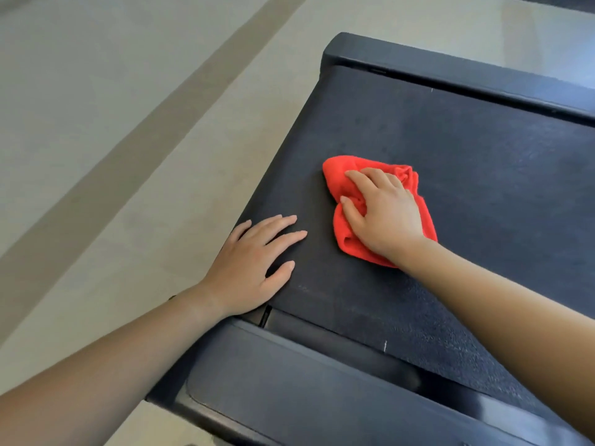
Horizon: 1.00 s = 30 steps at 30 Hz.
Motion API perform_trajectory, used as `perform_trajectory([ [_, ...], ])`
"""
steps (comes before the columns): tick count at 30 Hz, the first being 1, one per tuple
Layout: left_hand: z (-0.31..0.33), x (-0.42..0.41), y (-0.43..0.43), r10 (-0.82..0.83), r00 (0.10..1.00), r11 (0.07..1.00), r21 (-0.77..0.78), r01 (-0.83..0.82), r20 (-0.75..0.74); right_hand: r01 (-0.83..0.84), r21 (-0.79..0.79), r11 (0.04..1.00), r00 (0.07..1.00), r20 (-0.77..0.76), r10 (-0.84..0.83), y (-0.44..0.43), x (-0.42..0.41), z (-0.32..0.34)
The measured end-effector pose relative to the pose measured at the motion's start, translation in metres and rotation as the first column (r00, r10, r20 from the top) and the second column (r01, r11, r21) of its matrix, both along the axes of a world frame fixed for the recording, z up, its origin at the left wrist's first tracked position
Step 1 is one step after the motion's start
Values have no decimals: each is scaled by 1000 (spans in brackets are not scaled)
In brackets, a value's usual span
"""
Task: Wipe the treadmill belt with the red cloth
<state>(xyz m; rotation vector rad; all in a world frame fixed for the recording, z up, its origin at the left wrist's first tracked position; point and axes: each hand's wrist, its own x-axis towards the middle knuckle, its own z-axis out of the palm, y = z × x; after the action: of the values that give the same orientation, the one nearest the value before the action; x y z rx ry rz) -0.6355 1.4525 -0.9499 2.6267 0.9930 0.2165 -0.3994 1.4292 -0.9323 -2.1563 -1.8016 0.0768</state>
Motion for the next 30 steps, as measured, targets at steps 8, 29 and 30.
perform_trajectory([
  [8, -6, -2, 2, -6, 1000, 1000, 19, 5, 22, -72, -24, 997, 993, 89, 74, -65, -30, -3],
  [29, 4, 10, 33, -12, 997, 998, 57, 7, 79, 74, -26, 997, 996, 54, -73, -23, -2, -2],
  [30, 4, 18, 42, -15, 997, 998, 58, 11, 78, 101, -20, 995, 994, 51, -100, -14, 6, -3],
])
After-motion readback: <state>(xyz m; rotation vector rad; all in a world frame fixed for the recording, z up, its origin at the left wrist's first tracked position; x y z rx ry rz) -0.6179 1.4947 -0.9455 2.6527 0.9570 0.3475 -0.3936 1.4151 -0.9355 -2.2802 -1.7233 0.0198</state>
